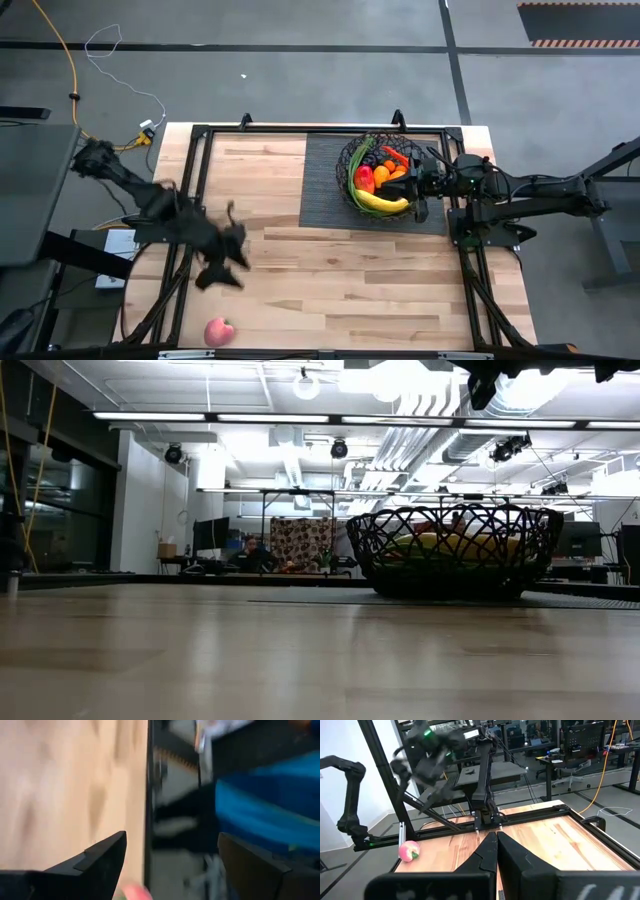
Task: Build produce basket
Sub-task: Put the peach into the wire basket
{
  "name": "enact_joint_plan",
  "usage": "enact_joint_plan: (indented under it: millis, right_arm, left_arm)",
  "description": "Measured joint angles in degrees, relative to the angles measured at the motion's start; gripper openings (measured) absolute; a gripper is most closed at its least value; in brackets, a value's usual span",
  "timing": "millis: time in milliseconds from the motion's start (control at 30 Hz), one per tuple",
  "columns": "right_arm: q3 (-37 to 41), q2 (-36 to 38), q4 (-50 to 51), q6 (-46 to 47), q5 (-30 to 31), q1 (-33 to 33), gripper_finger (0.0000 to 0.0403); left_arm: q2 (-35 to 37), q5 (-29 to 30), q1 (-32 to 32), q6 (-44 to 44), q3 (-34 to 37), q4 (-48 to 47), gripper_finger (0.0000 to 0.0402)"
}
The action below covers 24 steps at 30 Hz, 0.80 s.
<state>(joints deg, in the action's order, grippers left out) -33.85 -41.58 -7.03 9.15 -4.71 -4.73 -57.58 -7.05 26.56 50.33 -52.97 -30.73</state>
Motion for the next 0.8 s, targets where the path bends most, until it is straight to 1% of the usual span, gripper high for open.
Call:
enact_joint_plan:
  millis: [67,133,267,367,467,533,667,800]
  right_arm:
    - [0.0,0.0,0.1,0.0,0.0,0.0,0.0]
    - [0.0,0.0,0.4,0.0,0.0,0.0,0.0]
    - [0.0,0.0,0.6,0.0,0.0,0.0,0.0]
    - [0.0,0.0,0.7,-0.1,0.0,0.0,0.0]
    - [0.0,0.0,0.9,0.0,0.0,0.0,0.0]
    - [0.0,0.0,1.1,-0.1,0.0,0.0,0.0]
    - [0.0,0.0,1.7,-0.1,0.0,-0.1,0.0]
    - [0.0,0.0,2.2,-0.1,0.0,-0.1,0.0]
  left_arm:
    - [-3.3,0.9,5.6,5.7,0.0,-0.1,0.0305]
    - [-6.7,3.2,10.7,10.6,0.0,0.4,0.0305]
    - [-13.2,6.3,17.8,17.2,0.0,0.0,0.0305]
    - [-16.8,8.0,20.4,19.9,0.0,-1.1,0.0305]
    - [-20.0,10.4,22.8,24.6,0.0,-1.2,0.0305]
    - [-22.0,10.4,24.9,24.9,-0.1,-0.9,0.0305]
    - [-25.4,10.3,28.4,27.0,-0.7,-4.5,0.0305]
    - [-27.9,11.1,30.5,27.1,-2.3,-4.2,0.0305]
